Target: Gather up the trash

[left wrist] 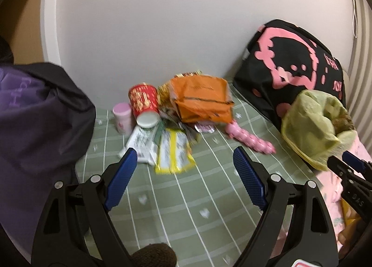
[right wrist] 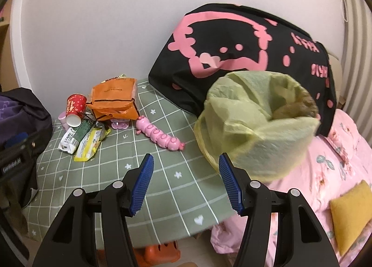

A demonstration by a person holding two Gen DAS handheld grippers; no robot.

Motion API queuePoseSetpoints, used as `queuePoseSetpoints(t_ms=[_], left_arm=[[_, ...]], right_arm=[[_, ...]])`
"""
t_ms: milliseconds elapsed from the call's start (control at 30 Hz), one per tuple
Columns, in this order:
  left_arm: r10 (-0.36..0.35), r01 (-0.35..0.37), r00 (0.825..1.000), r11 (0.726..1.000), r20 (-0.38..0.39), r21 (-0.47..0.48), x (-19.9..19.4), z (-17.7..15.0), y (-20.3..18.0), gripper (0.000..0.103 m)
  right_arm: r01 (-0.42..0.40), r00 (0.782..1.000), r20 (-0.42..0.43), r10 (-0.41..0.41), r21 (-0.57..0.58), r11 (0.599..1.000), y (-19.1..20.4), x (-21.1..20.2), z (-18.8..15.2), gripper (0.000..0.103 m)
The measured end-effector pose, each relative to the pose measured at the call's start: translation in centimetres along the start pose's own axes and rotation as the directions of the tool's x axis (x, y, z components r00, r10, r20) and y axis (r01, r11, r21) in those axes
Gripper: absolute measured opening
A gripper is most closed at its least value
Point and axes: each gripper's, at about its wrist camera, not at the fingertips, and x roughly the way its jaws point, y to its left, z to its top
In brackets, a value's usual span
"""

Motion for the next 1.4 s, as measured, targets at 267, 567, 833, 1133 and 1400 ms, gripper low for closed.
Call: queuePoseSetpoints(t_ms=[267, 567, 833, 1133, 1400], left_arm=[[0.017, -0.017, 1.000, 0.999, -0.004, -0.042, 7.0, 4.2, 4.9, 0.080], [0.031, -0.044, 0.994, 0.991, -0.106, -0.125, 15.1, 7.6, 9.3, 0.087], [0.079, -0.090, 0.992, 0.989, -0.095, -0.117, 16.9, 8.5, 7.9, 0.072], [0.113, -0.141, 0.977, 0.979, -0.182, -0.150, 17.3, 7.2, 7.4, 0.037], [0.118, -0.155, 0.969, 0.975, -0.218, -0.161, 14.4, 5.0, 7.9, 0.027]], right_arm=[[-0.032, 0.999, -0.042, 0.032, 0.002, 0.999, 2.3, 5.1, 2.3, 0.055], [0.009, 0.997, -0.081, -0.010, -0.007, 1.000, 6.0, 7.9, 4.4, 0.055], [0.031, 0.996, -0.085, -0.039, -0.094, 0.995, 6.8, 8.4, 3.7, 0.055], [-0.136, 0.985, -0.116, 0.127, -0.081, 0.987, 5.0, 12.7, 6.0, 0.055], [-0.334, 0.937, -0.141, 0.319, -0.107, 0.936, 7.4, 20.0, 11.9, 0.055]])
